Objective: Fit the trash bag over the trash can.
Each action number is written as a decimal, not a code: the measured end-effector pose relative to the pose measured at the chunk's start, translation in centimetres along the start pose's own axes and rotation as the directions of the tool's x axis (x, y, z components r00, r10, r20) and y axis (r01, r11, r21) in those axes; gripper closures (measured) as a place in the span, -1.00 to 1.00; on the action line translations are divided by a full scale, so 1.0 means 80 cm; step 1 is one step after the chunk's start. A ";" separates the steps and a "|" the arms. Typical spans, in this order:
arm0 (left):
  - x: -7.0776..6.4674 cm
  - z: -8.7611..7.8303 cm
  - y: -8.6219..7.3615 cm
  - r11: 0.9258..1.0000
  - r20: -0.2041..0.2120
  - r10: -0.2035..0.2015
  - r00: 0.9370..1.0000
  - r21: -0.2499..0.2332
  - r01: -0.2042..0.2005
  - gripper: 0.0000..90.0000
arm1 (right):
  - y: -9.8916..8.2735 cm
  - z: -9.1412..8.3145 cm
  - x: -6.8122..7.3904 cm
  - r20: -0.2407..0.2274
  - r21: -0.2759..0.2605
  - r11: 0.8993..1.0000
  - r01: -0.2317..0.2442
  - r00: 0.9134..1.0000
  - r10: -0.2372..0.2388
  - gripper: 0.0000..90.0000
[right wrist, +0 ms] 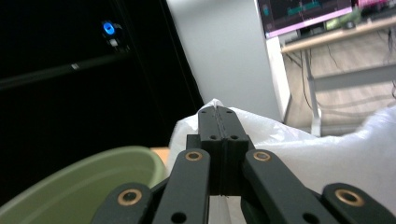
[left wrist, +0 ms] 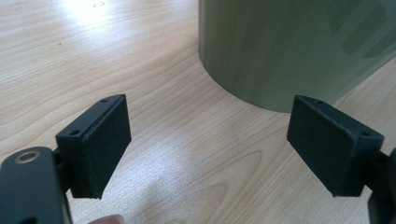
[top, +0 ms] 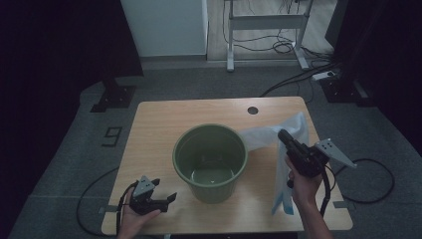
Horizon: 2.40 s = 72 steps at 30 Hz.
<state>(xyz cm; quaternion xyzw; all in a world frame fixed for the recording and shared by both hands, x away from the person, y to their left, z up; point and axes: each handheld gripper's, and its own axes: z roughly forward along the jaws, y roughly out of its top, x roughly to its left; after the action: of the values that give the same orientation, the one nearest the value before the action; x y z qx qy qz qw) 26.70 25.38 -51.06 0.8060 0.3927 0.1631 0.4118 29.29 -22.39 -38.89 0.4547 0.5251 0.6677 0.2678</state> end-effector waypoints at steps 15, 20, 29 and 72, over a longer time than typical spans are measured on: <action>-0.002 0.000 0.002 1.000 -0.002 0.006 1.000 -0.001 -0.006 -0.70 | 0.063 -0.015 0.043 -0.066 -0.143 0.988 0.051 0.996 -0.061 0.99; -0.005 -0.005 0.006 1.000 -0.001 0.012 1.000 -0.017 -0.012 -0.69 | 0.081 -0.021 0.053 -0.085 -0.170 0.983 0.069 0.993 -0.084 0.99; -0.010 -0.015 0.017 0.999 0.001 0.016 1.000 -0.052 -0.016 -0.69 | 0.099 -0.028 0.066 -0.120 -0.193 0.978 0.083 0.987 -0.108 0.99; -0.004 -0.022 0.021 0.997 -0.002 -0.005 1.000 -0.082 0.004 -0.68 | 0.145 0.009 0.134 -0.327 -0.221 0.967 0.128 0.924 -0.197 0.99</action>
<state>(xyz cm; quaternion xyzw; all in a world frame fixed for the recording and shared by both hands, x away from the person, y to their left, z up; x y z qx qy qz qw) 26.32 25.53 -48.60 0.7873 0.3880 0.1791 0.4445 26.57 -16.66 -24.45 0.2562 0.5317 0.7611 0.2691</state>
